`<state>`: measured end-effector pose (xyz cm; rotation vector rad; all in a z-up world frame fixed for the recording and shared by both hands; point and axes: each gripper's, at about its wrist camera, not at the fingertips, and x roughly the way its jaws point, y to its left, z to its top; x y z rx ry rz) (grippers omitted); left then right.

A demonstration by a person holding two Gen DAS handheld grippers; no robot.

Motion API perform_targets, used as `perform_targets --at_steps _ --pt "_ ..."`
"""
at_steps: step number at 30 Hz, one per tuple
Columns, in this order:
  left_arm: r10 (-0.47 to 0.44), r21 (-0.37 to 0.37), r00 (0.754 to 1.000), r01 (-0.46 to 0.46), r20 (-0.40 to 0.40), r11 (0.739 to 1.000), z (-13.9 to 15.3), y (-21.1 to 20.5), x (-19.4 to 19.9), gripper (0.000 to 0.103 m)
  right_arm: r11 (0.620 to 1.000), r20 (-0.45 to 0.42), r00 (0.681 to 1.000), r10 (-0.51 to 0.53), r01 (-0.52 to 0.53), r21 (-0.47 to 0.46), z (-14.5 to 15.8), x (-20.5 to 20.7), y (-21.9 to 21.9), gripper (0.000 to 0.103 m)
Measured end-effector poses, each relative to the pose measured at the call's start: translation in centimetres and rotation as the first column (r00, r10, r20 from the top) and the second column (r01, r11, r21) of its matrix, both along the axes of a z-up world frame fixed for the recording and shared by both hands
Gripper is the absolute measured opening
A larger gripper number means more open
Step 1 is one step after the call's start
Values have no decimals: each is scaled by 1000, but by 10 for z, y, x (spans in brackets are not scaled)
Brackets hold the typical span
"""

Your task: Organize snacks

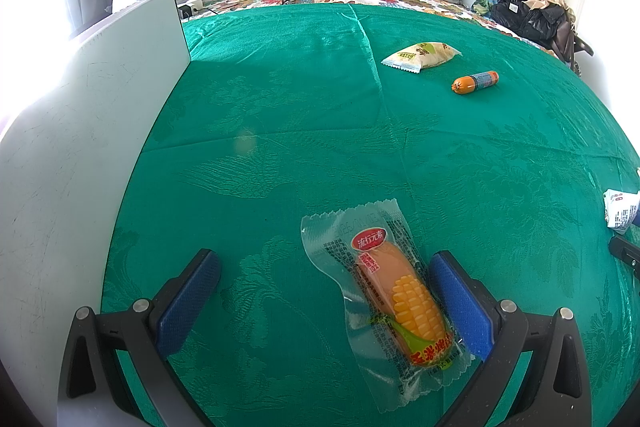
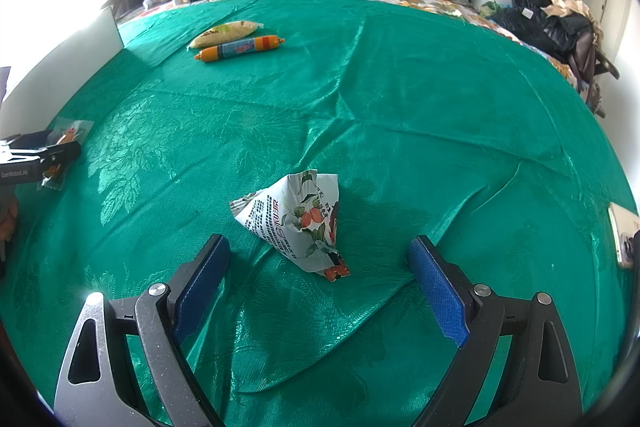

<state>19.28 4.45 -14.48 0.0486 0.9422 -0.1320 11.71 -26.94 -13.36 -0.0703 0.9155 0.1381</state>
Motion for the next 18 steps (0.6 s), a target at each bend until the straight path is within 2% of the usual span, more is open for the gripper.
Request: perform_targets --at_steps 18 --pt "-5 2 1000 5 0 1000 0 0 0 103 1000 0 1000 -1 1 0 0 0 0 93"
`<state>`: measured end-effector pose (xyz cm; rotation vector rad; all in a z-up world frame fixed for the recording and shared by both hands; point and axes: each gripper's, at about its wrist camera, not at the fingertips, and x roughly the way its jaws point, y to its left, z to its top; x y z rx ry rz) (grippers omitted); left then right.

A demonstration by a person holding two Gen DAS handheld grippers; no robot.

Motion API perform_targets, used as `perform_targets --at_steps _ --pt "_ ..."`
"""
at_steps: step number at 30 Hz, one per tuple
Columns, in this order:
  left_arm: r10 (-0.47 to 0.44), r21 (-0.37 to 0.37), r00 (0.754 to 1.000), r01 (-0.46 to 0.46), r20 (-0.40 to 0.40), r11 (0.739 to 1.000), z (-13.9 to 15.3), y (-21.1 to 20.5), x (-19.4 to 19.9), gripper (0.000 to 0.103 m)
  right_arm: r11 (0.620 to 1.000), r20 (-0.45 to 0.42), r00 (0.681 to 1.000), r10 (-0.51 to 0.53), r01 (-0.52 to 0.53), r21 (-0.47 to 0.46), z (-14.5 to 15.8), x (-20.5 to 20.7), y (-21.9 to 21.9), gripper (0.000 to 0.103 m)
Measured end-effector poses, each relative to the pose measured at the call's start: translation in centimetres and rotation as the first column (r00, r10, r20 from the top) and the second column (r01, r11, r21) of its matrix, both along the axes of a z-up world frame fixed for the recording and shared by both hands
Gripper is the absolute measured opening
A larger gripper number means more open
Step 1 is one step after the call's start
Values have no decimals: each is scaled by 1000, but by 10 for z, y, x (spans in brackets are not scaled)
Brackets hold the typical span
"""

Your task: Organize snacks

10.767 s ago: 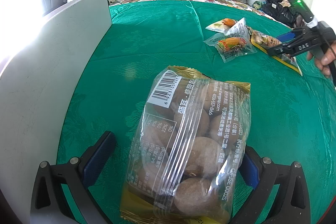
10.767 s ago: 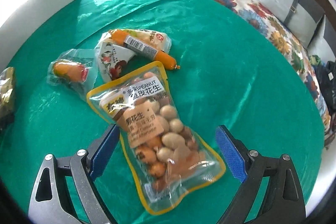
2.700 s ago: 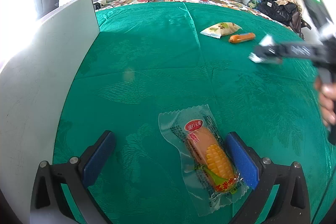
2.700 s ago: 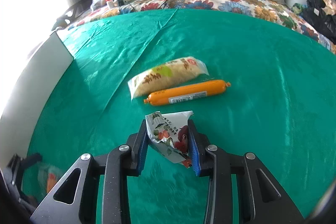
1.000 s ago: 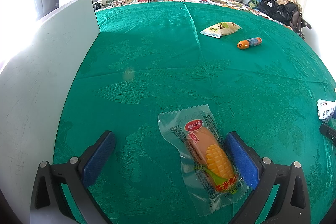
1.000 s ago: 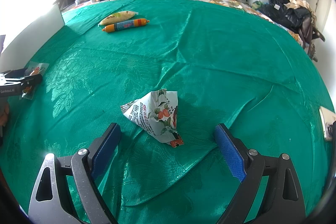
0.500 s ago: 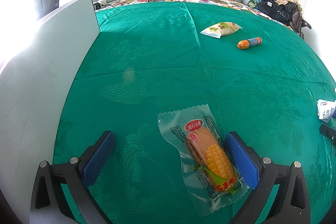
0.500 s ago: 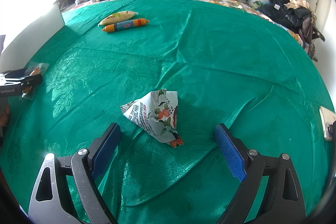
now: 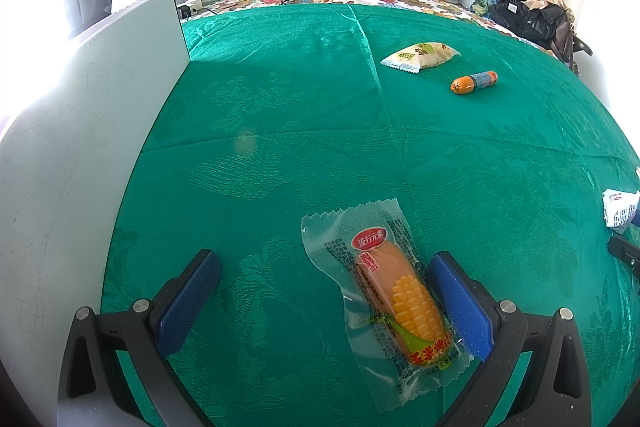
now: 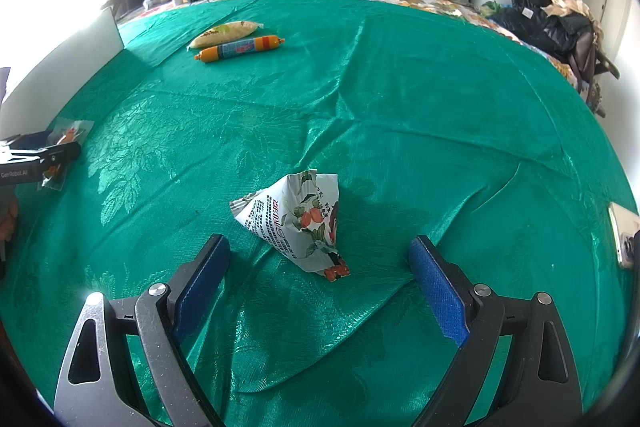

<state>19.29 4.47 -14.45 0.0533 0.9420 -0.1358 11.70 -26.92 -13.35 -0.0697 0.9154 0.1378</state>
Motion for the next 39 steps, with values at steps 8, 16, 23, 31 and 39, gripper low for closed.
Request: perform_targets --at_steps 8,16,23,31,39 --pt "-6 26 991 9 -137 1000 7 1 -3 103 1000 0 1000 0 0 1 0 0 0 93" --pt "-126 27 983 130 -137 991 18 -27 -21 43 1000 0 1000 -1 1 1 0 0 -1 93" --pt "-14 -234 988 -23 -155 972 24 15 -41 27 1000 0 1000 1 -1 17 0 1 -2 93" --pt "22 -186 988 -51 -154 981 22 23 -55 74 999 -54 998 32 -31 28 3 -11 -6 93" --pt "-22 30 994 25 -110 999 12 -13 -53 73 997 -95 992 79 -77 30 9 -24 1 92"
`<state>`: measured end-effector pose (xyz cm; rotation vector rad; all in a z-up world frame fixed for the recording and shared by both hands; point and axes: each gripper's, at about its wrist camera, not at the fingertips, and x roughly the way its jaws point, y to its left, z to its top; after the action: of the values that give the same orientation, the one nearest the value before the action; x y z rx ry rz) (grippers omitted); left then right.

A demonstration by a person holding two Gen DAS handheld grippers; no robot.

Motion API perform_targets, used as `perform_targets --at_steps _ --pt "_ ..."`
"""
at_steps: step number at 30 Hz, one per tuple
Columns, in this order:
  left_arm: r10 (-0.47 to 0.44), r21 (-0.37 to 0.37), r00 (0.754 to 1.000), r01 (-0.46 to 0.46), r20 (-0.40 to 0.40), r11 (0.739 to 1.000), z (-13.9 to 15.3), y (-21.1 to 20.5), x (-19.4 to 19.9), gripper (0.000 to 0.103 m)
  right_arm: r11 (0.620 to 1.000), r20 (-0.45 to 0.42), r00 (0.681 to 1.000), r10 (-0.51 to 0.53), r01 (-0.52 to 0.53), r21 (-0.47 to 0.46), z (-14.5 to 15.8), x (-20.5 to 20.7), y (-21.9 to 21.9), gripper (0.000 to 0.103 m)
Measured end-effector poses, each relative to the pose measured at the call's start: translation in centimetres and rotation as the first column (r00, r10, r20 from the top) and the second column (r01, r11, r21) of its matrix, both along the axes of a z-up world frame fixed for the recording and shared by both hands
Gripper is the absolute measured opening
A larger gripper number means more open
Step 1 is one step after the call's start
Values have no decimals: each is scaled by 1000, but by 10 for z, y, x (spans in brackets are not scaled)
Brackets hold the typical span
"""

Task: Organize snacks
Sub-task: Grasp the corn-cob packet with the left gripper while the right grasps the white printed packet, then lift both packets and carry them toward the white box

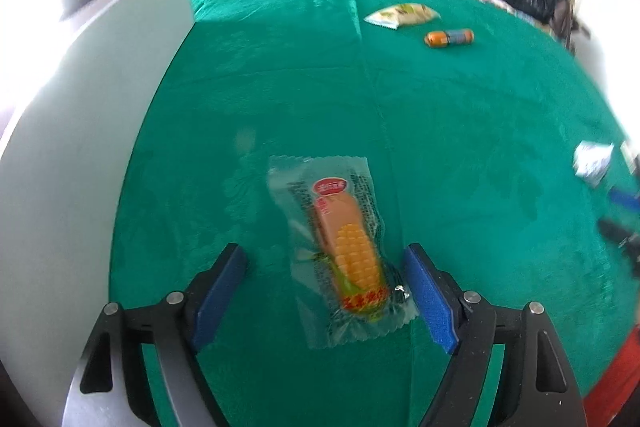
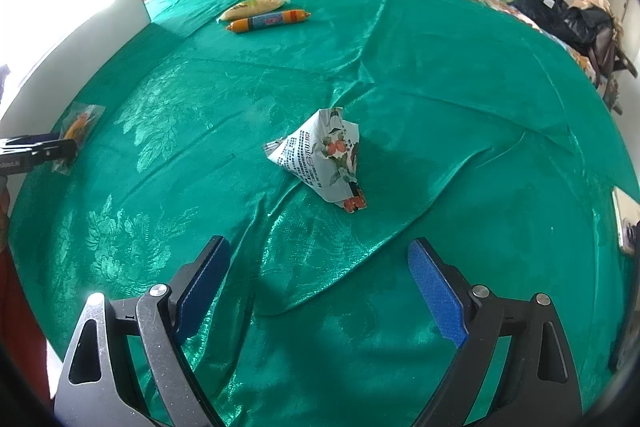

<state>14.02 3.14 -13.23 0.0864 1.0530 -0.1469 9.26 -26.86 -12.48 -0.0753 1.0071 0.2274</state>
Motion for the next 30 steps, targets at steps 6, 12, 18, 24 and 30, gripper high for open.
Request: perform_targets --at_steps 6,12,18,24,30 --pt "-15 -76 1000 15 7 997 6 0 0 37 1000 39 999 -9 9 -6 29 19 -13 92" --pt "45 -217 999 -45 -5 975 12 24 -12 26 1000 -53 998 19 -20 -24 28 43 -19 90" --pt "36 -220 999 -37 -11 975 12 26 -13 34 995 -61 997 51 -56 -86 19 61 17 87" --pt "12 -109 1000 -12 3 994 6 18 -19 69 999 -84 996 14 -18 -50 18 60 19 35" --pt "-52 -25 998 53 33 998 7 -7 -24 42 999 -50 999 -19 21 48 34 41 9 35"
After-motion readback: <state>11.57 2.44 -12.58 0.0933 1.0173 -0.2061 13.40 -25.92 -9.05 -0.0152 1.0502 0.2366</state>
